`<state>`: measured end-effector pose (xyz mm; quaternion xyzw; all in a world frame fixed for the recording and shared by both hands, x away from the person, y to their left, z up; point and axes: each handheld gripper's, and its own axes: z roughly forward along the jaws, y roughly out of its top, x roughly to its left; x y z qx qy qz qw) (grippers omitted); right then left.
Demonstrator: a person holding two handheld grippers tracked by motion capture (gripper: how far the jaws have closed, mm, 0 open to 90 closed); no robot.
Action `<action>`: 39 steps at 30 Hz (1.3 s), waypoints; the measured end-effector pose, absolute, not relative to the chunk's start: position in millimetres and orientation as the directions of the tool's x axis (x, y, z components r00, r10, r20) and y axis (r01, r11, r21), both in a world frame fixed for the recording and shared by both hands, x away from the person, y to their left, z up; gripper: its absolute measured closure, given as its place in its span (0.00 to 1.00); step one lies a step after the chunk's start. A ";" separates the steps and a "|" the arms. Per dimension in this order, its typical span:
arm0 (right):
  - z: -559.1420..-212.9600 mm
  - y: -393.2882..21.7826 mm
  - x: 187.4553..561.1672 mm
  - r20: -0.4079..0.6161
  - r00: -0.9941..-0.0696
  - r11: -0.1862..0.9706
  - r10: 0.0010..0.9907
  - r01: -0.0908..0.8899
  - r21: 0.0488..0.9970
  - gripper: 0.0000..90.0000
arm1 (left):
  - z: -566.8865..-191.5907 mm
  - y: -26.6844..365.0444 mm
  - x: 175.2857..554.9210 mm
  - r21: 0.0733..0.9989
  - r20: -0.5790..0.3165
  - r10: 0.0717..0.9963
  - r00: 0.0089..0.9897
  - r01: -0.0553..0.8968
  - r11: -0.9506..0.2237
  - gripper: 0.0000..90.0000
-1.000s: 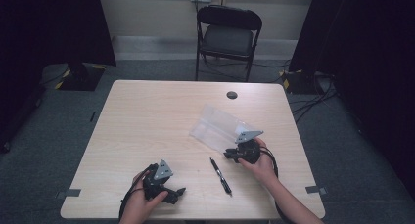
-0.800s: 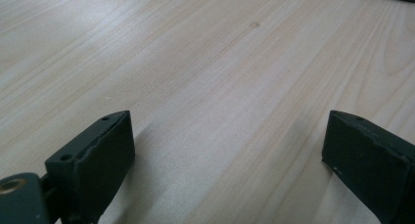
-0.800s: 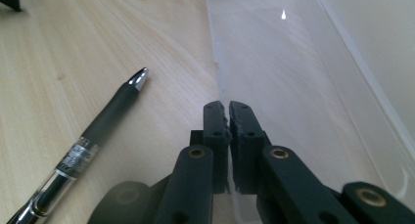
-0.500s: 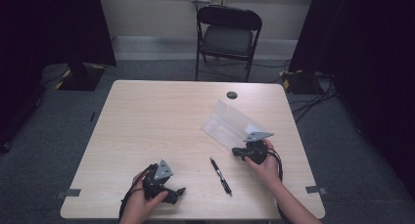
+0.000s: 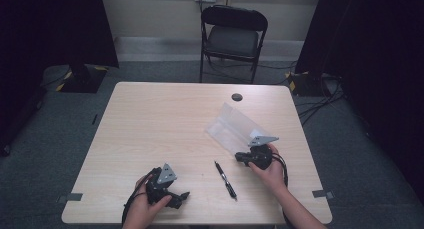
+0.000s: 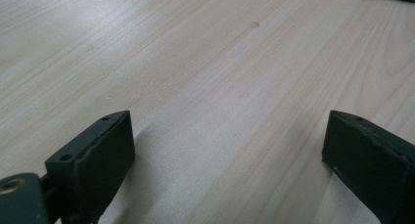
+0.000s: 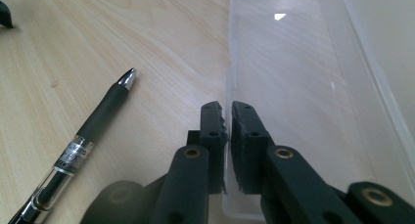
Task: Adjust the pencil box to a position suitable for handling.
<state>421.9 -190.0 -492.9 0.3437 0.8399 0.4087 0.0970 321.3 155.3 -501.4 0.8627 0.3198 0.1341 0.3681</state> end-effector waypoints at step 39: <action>-495.7 -133.7 382.3 0.129 -0.815 0.486 0.564 0.454 0.747 0.74 | -501.3 155.3 321.3 0.721 -0.004 0.650 0.760 0.453 -0.525 0.06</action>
